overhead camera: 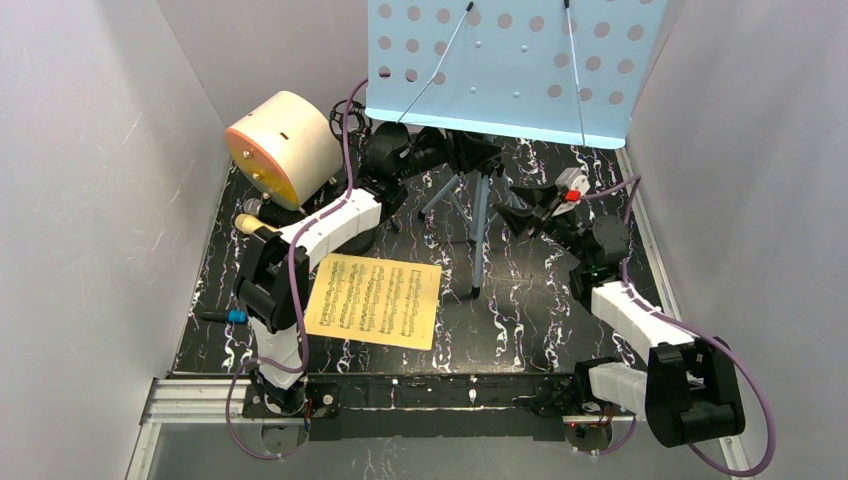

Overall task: Pack up the instrument practice props
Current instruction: Unscrew the knob on the music stand, then close the music stand at the center of the board.

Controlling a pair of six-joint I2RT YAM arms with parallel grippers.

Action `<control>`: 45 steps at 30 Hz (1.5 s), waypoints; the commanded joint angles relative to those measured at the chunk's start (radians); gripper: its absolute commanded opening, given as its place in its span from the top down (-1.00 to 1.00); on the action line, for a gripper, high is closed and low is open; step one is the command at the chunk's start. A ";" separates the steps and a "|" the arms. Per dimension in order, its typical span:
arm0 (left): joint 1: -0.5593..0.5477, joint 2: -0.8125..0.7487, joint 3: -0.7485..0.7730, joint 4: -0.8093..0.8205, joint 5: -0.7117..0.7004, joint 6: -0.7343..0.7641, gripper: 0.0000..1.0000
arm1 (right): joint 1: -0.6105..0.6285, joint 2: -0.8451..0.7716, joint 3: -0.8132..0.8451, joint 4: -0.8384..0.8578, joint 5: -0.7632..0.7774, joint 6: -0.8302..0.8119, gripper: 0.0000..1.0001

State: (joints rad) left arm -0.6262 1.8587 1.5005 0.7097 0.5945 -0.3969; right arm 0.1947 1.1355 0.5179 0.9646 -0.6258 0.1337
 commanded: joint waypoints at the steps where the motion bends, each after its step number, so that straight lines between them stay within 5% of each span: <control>1: -0.008 -0.019 -0.056 -0.087 0.003 0.012 1.00 | 0.105 -0.021 -0.074 0.170 0.115 0.052 -0.27; 9: -0.023 -0.020 -0.063 -0.087 -0.012 0.011 1.00 | 0.298 0.086 -0.147 0.284 0.441 -0.033 -0.24; 13: -0.028 -0.031 -0.056 -0.088 -0.018 0.001 1.00 | 0.299 0.163 -0.153 0.367 0.438 -0.021 -0.13; 27: -0.057 -0.023 -0.006 -0.104 -0.031 -0.019 1.00 | 0.299 0.190 -0.135 0.406 0.498 -0.077 0.97; 39: -0.085 -0.073 -0.045 -0.113 -0.090 0.012 1.00 | 0.298 0.140 -0.104 0.363 0.473 -0.119 0.97; 45: -0.085 -0.100 -0.073 -0.157 -0.190 0.065 1.00 | 0.298 -0.039 -0.128 0.079 0.545 -0.042 0.17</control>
State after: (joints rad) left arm -0.6922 1.8160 1.4635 0.6701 0.4438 -0.3527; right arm 0.5064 1.2098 0.3824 1.2232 -0.1898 0.0677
